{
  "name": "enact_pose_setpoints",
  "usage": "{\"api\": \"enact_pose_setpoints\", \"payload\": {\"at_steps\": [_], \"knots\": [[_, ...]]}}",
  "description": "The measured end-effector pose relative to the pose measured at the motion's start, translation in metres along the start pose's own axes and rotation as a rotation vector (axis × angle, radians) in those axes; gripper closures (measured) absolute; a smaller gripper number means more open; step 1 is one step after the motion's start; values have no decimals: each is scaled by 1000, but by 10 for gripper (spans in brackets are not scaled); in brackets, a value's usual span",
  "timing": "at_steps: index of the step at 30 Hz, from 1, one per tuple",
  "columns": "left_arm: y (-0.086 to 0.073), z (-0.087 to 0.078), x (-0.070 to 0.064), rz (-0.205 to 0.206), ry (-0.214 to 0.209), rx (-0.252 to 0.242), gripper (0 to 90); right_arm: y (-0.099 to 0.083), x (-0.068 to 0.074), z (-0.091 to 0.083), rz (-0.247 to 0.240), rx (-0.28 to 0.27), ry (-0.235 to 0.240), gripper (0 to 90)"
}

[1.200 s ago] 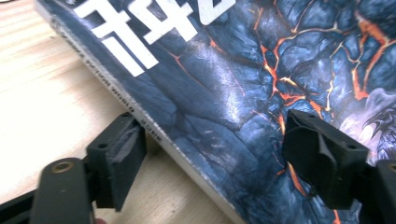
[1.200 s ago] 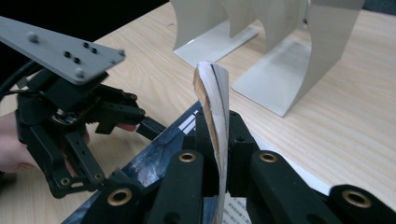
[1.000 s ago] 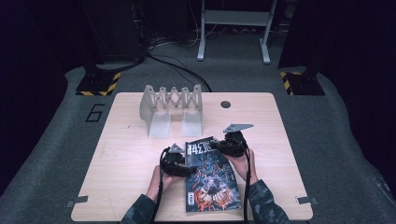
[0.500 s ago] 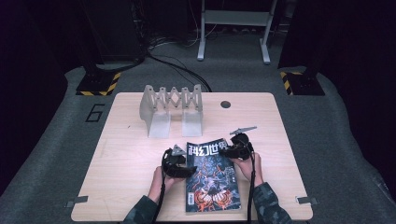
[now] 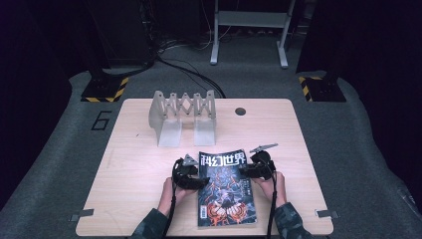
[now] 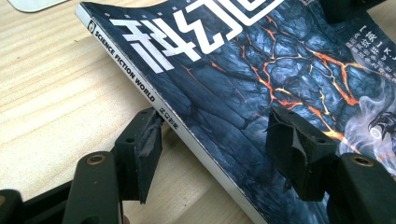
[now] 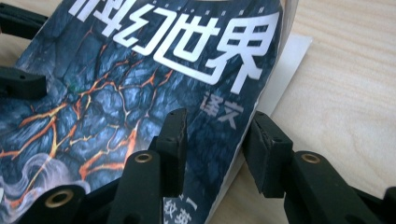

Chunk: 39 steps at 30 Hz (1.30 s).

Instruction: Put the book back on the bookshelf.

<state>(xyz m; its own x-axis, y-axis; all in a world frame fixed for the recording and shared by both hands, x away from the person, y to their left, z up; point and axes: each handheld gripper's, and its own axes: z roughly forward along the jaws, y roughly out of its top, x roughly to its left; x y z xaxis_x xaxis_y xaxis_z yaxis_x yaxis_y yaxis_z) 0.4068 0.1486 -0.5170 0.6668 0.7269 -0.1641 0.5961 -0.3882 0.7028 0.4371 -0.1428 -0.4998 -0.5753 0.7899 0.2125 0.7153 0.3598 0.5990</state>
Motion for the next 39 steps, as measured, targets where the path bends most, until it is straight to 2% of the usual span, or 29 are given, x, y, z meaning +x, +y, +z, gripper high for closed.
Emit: {"api": "enact_pose_setpoints", "payload": {"at_steps": [6,9,11,13,15,16,19,22,25,27,29,30,34,38,39], "knots": [[1,0,1,-5,-6,10,369,-4,0,-3,6,27,-11,598],[2,-1,2,0,-9,17,371,-7,-2,-3,23,26,3,595],[3,-1,2,-1,-10,23,372,-8,-3,-2,7,18,3,596],[3,-1,3,-5,-13,29,374,-8,-3,-2,18,12,8,597],[4,-2,5,-6,-28,30,383,-10,-5,-2,21,3,19,602],[4,-2,5,-8,-33,30,391,-10,-4,-2,41,7,23,606],[5,-3,6,-12,-47,27,397,-10,-4,-2,44,3,25,608],[6,-3,7,-7,-56,28,406,-10,-4,0,34,-11,28,610],[7,-3,5,-7,-62,23,405,-8,-2,1,29,-2,31,612],[8,-3,4,8,-58,30,406,-7,-1,2,27,1,30,612],[8,-3,3,5,-57,29,408,-6,0,3,19,-1,33,612],[9,-3,3,23,-50,30,409,-6,0,4,11,-9,32,612],[11,-3,3,27,-42,40,409,-4,3,5,10,-2,36,613],[12,-1,4,14,-52,48,409,-2,7,8,2,-4,47,614],[12,-1,4,15,-52,52,410,-2,6,9,-16,-5,50,614]]}}
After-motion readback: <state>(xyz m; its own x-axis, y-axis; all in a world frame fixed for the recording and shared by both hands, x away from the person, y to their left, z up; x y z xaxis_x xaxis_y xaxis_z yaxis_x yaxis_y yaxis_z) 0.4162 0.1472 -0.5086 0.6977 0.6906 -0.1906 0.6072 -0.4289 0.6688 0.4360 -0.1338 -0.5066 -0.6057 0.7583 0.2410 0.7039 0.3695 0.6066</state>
